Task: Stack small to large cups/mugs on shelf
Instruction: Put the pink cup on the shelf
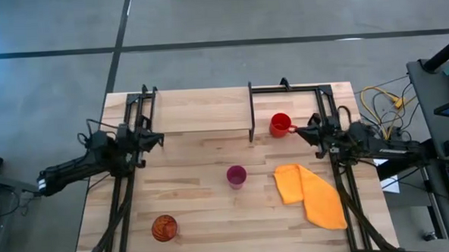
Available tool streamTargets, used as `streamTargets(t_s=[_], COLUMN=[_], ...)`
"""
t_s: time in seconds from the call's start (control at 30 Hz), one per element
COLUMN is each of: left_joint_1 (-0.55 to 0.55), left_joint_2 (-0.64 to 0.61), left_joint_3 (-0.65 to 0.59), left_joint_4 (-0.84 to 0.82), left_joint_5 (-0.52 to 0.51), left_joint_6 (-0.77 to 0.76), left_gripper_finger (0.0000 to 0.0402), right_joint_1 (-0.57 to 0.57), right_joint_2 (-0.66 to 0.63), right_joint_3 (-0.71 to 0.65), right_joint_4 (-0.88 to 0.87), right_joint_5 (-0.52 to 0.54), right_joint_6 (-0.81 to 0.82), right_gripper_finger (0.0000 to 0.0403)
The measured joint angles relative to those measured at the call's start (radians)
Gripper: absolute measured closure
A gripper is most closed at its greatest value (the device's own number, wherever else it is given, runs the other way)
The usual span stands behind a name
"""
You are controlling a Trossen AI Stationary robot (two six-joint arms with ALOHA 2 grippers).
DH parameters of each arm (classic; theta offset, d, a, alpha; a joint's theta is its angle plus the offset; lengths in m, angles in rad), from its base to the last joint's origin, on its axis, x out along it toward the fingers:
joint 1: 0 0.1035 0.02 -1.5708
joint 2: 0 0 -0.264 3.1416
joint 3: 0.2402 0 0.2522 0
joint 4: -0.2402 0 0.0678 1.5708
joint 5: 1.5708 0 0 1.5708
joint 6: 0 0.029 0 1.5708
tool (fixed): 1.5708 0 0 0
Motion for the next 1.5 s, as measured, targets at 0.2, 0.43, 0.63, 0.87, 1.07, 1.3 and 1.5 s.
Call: streamTargets(t_s=[0.2, 0.43, 0.63, 0.87, 1.07, 1.3, 1.5], left_joint_1=[0.0, 0.0, 0.0, 0.0, 0.0, 0.001, 0.0], left_joint_2=[0.152, 0.404, 0.571, 0.681, 0.72, 0.749, 0.754], left_joint_3=[0.202, 0.526, 0.771, 0.905, 0.916, 0.916, 0.919], left_joint_4=[-0.08, -0.201, -0.148, -0.058, 0.064, 0.081, 0.076], left_joint_5=[0.0, 0.003, 0.003, 0.004, 0.004, -0.045, -0.081], left_joint_6=[0.003, 0.041, 0.036, 0.03, 0.03, 0.142, 0.053], left_gripper_finger=[0.0402, 0.0402, 0.0402, 0.0402, 0.0402, 0.0402, 0.0402], right_joint_1=[0.0, 0.0, 0.0, 0.0, 0.0, 0.0, -0.001], right_joint_2=[0.107, 0.387, 0.632, 0.842, 0.992, 1.116, 1.178], right_joint_3=[0.293, 0.731, 1.057, 1.298, 1.462, 1.598, 1.678], right_joint_4=[-0.195, -0.407, -0.667, -0.687, -0.687, -0.704, -0.72], right_joint_5=[-0.014, -0.014, -0.014, -0.014, -0.014, -0.011, -0.009], right_joint_6=[-0.144, -0.394, -0.414, -0.258, -0.221, -0.375, -0.323], right_gripper_finger=[0.0394, 0.0394, 0.0394, 0.0394, 0.0394, 0.0394, 0.0394])
